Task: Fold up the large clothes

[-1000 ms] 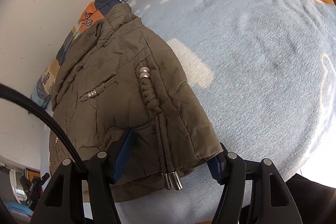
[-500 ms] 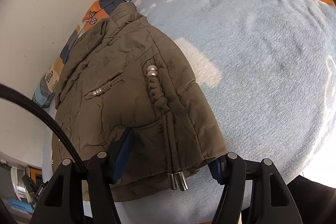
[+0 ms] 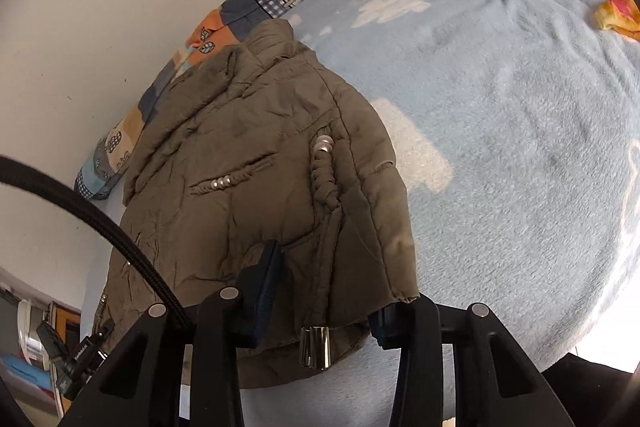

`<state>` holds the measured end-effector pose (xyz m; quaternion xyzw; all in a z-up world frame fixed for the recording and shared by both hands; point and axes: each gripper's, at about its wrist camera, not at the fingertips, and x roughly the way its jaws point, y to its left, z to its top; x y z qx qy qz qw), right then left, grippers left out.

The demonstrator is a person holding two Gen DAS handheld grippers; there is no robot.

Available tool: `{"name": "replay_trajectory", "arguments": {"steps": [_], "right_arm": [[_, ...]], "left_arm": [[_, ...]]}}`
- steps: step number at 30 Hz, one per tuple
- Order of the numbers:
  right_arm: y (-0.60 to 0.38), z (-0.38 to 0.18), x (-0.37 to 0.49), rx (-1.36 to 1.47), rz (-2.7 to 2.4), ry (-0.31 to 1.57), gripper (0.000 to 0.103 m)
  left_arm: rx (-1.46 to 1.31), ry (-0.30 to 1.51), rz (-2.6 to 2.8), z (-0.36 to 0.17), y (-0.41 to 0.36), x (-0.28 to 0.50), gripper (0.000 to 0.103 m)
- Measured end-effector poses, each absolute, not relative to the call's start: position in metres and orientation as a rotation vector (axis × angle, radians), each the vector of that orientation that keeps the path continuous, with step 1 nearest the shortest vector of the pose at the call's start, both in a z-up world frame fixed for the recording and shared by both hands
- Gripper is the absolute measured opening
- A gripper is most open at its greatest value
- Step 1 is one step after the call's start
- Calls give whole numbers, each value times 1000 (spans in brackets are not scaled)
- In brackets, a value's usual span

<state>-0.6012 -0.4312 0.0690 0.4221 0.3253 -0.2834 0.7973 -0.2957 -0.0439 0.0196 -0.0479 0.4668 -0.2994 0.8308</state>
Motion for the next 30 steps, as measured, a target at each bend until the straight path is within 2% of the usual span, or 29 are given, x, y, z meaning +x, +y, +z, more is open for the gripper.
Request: {"name": "replay_trajectory", "arguments": {"steps": [1,3,5,6,8,10,11,12,13,14,15,19,22,30], "right_arm": [[-433,65,-601,924,-612,707,44],[-438,57,-602,972,-614,715,47],[-439,52,-600,993,-610,722,60],[-438,50,-600,999,-607,726,61],[-438,45,-598,1012,-608,734,63],[-439,41,-598,1038,-609,728,62],[-440,40,-599,1052,-606,716,50],[-440,40,-598,1053,-603,711,43],[-439,42,-598,1046,-599,708,34],[-438,44,-598,1030,-598,703,28],[-436,48,-597,1011,-592,695,26],[-426,68,-593,908,-576,657,19],[-422,77,-590,849,-582,649,18],[-433,59,-593,938,-594,683,20]], "left_arm": [[-104,996,-623,17,-43,-295,43],[-114,996,-604,14,-43,-294,59],[-127,1006,-622,13,-45,-294,72],[-117,999,-622,13,-48,-296,75],[-57,967,-607,14,-56,-303,76],[-28,934,-600,16,-59,-307,72],[-20,918,-603,18,-60,-309,61],[-10,904,-605,20,-60,-310,53],[-6,895,-607,23,-60,-311,49],[-4,875,-607,27,-59,-312,35],[6,854,-590,30,-58,-314,26],[-3,816,-590,40,-54,-315,24],[11,815,-577,38,-54,-316,24],[116,794,-514,26,-68,-321,25]]}}
